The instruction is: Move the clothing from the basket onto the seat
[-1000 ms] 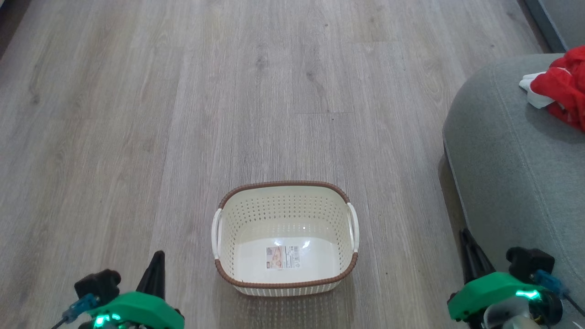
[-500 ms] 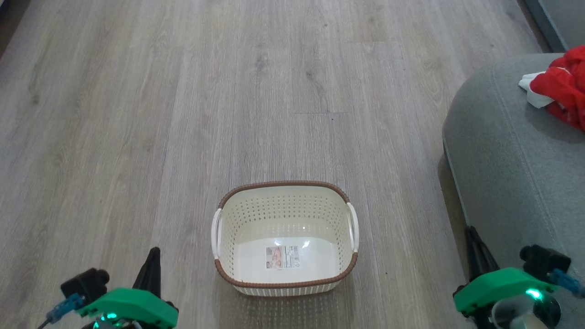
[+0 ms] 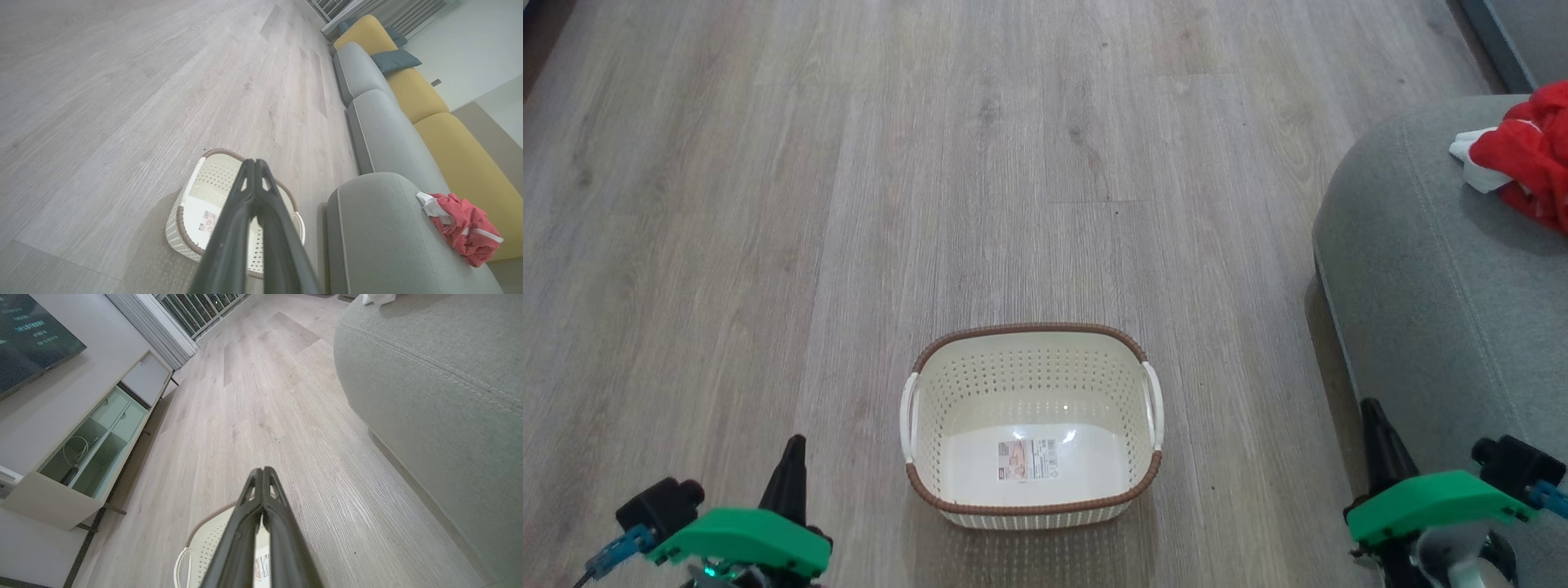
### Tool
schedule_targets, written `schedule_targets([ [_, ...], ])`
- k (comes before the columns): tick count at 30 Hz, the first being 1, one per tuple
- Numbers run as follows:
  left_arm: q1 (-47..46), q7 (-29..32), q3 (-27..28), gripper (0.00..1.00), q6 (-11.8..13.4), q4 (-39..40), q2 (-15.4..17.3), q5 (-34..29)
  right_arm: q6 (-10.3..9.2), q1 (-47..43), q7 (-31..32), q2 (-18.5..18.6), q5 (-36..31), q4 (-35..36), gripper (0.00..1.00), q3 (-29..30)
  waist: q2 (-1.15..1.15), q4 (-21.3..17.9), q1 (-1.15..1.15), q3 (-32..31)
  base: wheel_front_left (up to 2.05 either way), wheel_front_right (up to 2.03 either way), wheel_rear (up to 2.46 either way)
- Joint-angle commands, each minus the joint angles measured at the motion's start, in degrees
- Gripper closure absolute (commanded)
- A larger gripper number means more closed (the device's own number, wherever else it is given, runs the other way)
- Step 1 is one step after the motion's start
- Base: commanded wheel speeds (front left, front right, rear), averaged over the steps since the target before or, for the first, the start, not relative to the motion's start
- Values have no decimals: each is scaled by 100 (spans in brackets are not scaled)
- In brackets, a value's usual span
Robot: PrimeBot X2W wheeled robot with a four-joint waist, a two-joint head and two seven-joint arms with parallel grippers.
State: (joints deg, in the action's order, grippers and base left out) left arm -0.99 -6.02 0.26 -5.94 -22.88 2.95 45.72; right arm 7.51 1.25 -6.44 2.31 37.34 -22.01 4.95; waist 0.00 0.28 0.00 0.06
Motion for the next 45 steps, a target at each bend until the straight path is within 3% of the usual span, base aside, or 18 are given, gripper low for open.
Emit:
schedule_targets([
  [1, -309, 31, 144, 100, -47, 235, 17, 171, -1, 293, 49, 37, 200, 232, 100, -18, 0, 0, 0, 0, 0, 0, 0],
  [45, -432, 739, 425, 100, -110, 610, 3, 2764, -2, 410, 771, 48, 3263, 561, 100, 84, 0, -16, 0, 7, 0, 0, 0],
])
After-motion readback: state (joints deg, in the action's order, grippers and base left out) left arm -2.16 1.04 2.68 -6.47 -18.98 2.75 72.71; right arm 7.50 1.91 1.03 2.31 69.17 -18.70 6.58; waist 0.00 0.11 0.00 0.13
